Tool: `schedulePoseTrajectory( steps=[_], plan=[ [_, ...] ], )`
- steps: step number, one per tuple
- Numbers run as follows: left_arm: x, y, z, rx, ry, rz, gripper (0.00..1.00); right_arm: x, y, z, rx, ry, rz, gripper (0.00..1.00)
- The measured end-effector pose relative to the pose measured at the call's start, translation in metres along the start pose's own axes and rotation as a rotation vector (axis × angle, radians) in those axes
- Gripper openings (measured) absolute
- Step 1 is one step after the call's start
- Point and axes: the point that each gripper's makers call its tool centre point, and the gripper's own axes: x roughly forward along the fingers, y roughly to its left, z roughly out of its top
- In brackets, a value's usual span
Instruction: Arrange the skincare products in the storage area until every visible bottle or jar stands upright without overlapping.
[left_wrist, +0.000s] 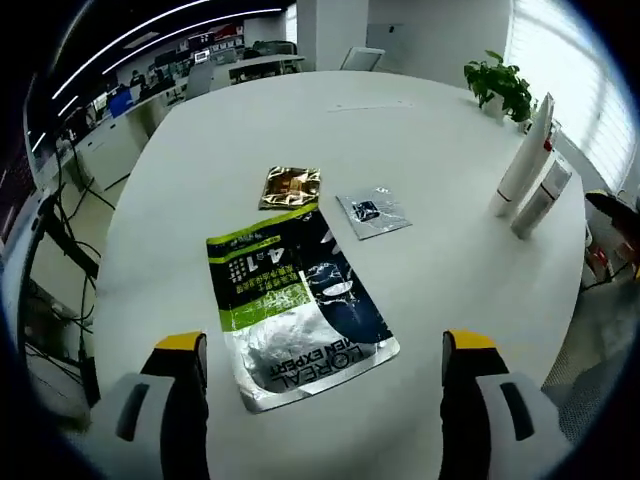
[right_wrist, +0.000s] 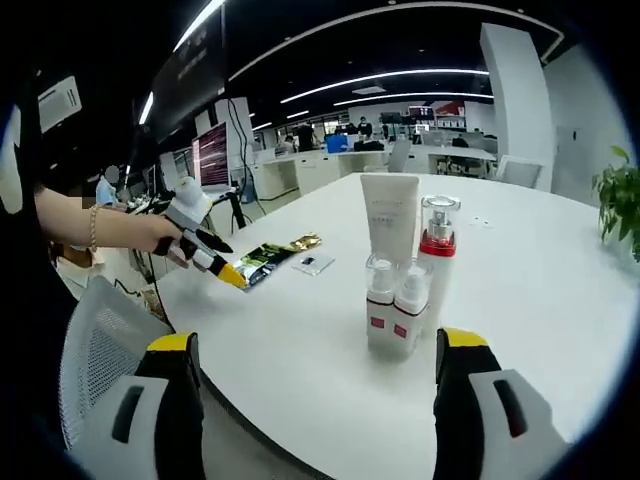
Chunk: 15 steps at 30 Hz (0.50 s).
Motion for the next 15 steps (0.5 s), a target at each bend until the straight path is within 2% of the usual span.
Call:
schedulePoseTrajectory(
  steps=[9,15],
  plan=[
    [0.021,0.012,-0.003,-0.027,0.053,0.025,0.88,0.001,-0.003,-0.004,0.011,0.013,-0.01,0.98],
    [0.022,0.015,-0.002,-0.056,0.073,0.062,0.86,0.003,0.0,-0.005,0.007,0.026,-0.003,0.98]
  ],
)
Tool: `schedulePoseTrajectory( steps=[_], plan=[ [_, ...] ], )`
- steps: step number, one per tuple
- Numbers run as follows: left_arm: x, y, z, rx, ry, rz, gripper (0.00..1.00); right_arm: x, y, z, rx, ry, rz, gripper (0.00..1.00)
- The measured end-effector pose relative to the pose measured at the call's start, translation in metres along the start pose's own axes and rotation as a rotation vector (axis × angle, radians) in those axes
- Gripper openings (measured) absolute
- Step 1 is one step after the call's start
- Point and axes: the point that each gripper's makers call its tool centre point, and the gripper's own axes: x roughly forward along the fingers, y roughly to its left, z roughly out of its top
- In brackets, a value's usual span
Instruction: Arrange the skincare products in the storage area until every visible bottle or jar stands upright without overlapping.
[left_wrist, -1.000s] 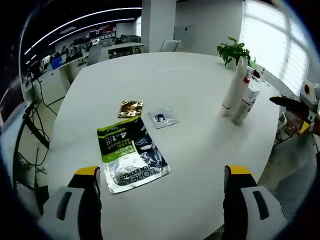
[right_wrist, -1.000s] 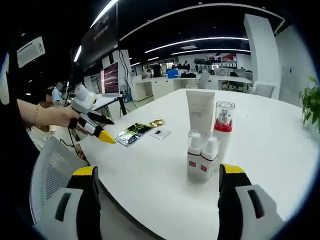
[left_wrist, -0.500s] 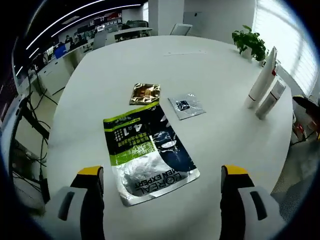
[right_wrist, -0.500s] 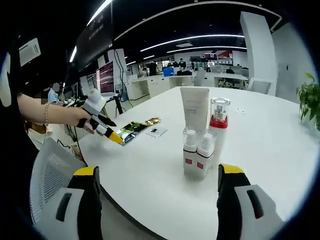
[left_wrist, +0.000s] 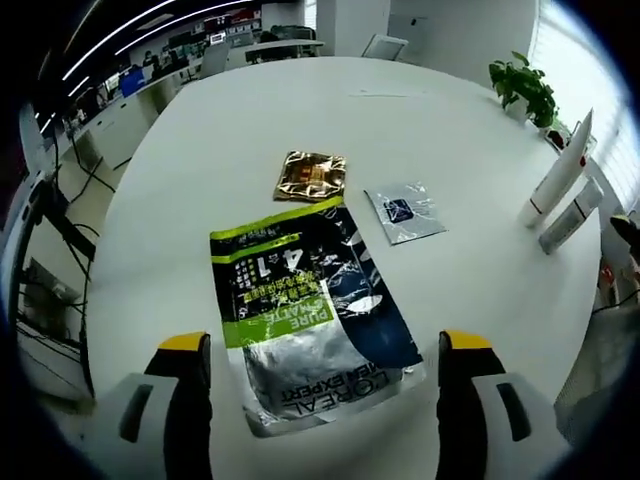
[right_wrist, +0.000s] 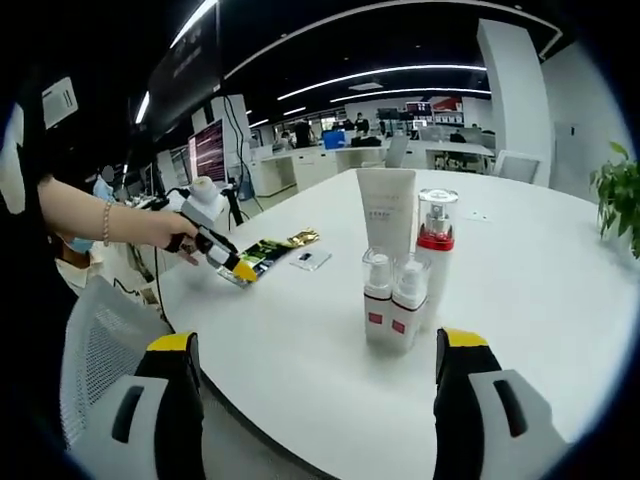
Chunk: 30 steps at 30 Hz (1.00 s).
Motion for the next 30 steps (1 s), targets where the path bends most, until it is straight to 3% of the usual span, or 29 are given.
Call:
schedulePoseTrajectory(
  steps=[6,13,19,30],
  plan=[
    [0.014,0.005,0.002,-0.019,0.036,0.026,0.82,0.0,-0.003,0.001,0.009,-0.003,-0.008,0.97],
    [0.01,0.007,0.007,0.01,0.017,0.032,0.83,0.002,-0.003,-0.001,0.006,0.009,-0.004,0.97],
    [0.011,-0.009,0.012,0.091,-0.002,-0.005,0.66,0.004,-0.003,-0.002,0.008,0.013,0.001,0.96],
    [0.014,-0.013,0.015,0.131,-0.031,-0.021,0.56,0.006,-0.002,-0.003,0.007,0.013,0.004,0.96]
  ],
)
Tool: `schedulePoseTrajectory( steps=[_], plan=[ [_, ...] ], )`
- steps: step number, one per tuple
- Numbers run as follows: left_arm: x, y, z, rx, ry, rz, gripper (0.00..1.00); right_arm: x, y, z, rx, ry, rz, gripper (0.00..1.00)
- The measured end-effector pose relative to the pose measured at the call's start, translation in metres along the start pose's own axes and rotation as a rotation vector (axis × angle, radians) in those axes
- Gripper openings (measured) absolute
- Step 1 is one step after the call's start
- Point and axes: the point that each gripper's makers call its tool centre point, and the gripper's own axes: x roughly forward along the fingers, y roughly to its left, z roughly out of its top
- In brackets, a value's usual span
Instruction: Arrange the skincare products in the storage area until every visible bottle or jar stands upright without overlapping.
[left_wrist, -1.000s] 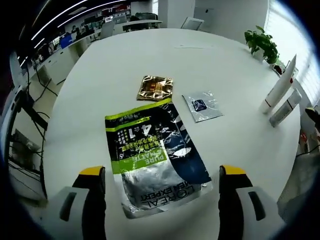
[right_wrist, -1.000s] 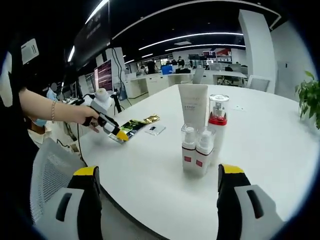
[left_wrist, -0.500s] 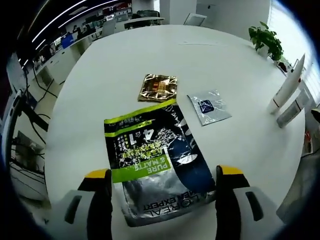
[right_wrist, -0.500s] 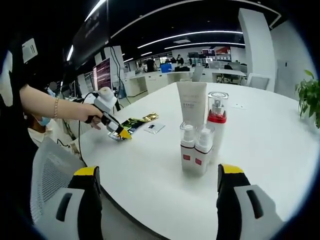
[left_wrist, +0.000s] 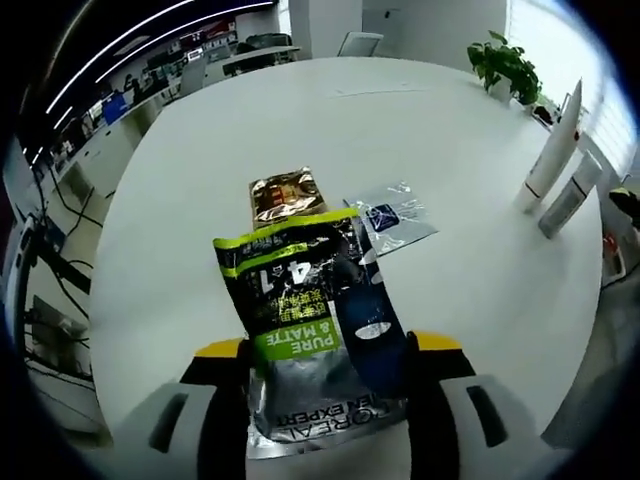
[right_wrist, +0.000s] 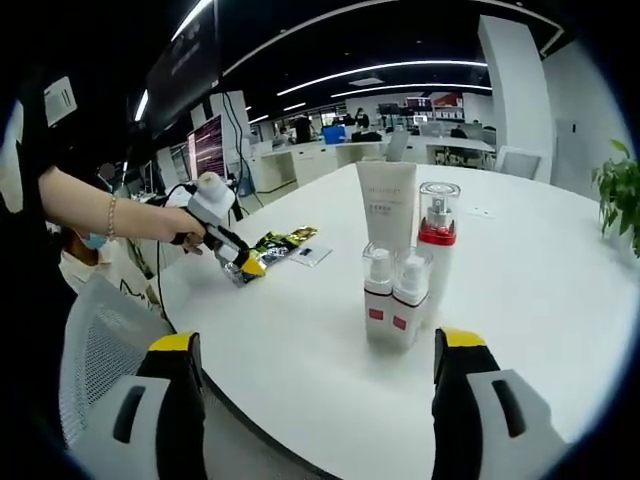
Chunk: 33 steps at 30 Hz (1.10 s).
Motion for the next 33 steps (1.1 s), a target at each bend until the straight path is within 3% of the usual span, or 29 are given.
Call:
schedulePoseTrajectory(
  steps=[2,9,10,11,12,19,27,30,33],
  plan=[
    [0.001,-0.004,0.002,0.031,-0.004,-0.008,0.51,0.0,0.0,0.0,-0.001,-0.002,0.0,0.96],
    [-0.002,-0.01,0.008,0.025,-0.035,-0.033,0.44,0.0,0.001,0.0,-0.003,0.0,0.0,0.95],
    [-0.003,-0.011,0.012,-0.005,-0.053,-0.04,0.3,0.0,0.001,0.0,-0.003,0.0,-0.001,0.95],
    [-0.001,-0.015,0.013,-0.013,-0.068,-0.087,0.27,0.0,0.001,0.0,-0.003,-0.001,-0.002,0.95],
    [0.0,-0.011,0.009,-0.015,-0.047,-0.058,0.27,0.0,0.001,0.0,-0.003,-0.001,-0.002,0.95],
    [-0.006,-0.021,0.009,-0.014,-0.072,-0.069,0.19,-0.001,0.002,0.0,-0.01,-0.003,0.0,0.95],
    [-0.032,-0.03,0.015,0.082,-0.108,-0.111,0.12,-0.003,0.005,0.002,-0.016,-0.014,0.009,0.94],
    [-0.039,-0.032,0.026,0.122,-0.142,-0.13,0.11,-0.004,0.006,0.003,-0.021,-0.017,0.016,0.93],
    [-0.058,-0.047,0.034,0.215,-0.178,-0.171,0.1,-0.004,0.008,0.004,-0.024,-0.025,0.031,0.91]
  ],
)
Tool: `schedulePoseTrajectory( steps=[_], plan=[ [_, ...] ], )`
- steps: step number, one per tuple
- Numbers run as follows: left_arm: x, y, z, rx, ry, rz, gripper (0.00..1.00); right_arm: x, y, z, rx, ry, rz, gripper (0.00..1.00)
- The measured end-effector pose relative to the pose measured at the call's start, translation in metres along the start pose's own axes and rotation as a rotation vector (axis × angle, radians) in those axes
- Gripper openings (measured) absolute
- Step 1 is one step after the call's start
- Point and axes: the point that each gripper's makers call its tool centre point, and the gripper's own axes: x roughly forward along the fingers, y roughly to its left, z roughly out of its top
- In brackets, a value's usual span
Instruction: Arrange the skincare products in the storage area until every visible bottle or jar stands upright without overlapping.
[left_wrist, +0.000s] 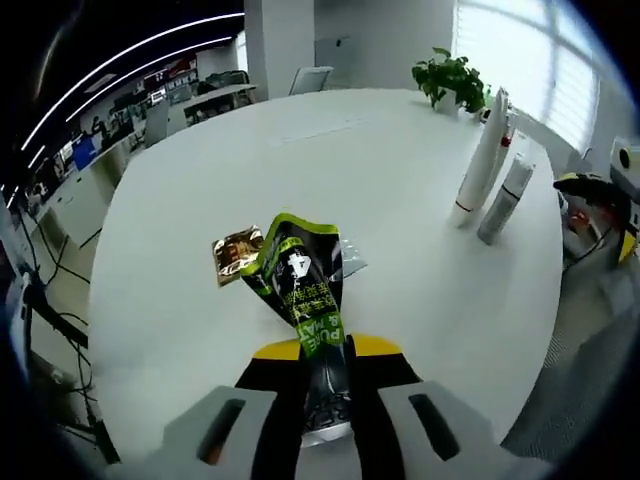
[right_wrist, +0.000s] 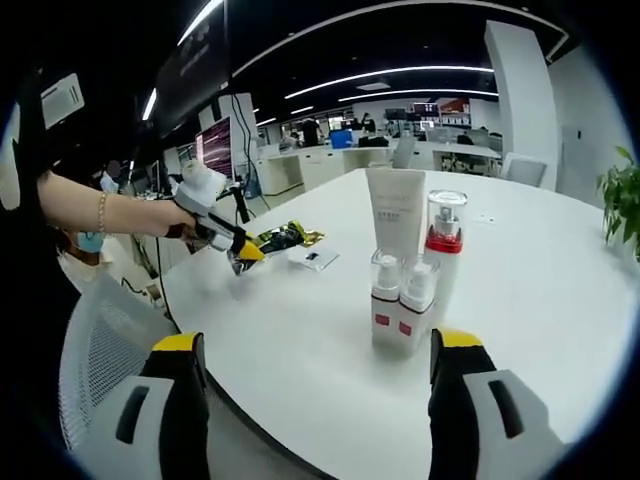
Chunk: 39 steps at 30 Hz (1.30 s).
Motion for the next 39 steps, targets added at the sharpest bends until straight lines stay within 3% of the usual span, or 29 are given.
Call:
schedulePoseTrajectory(
  steps=[3,7,13,21,25,33,39],
  plan=[
    [-0.011,-0.014,0.012,0.107,-0.015,-0.032,0.1,0.0,0.004,0.002,0.001,-0.009,0.022,0.86],
    [-0.024,-0.033,0.024,0.159,-0.048,-0.078,0.1,-0.001,0.008,0.004,0.0,-0.014,0.043,0.84],
    [-0.037,-0.054,0.026,0.267,-0.063,-0.137,0.11,-0.001,0.014,0.007,0.002,-0.028,0.089,0.78],
    [-0.06,-0.084,0.033,0.316,-0.109,-0.186,0.11,0.005,0.044,0.026,0.066,-0.104,0.216,0.68],
    [-0.072,-0.096,0.035,0.354,-0.122,-0.217,0.11,0.012,0.059,0.034,0.027,-0.094,0.258,0.67],
    [-0.097,-0.129,0.04,0.491,-0.15,-0.312,0.11,0.017,0.067,0.063,0.041,-0.146,0.333,0.64],
    [-0.112,-0.157,0.045,0.523,-0.164,-0.385,0.11,0.018,0.075,0.072,0.072,-0.166,0.382,0.57]
  ],
)
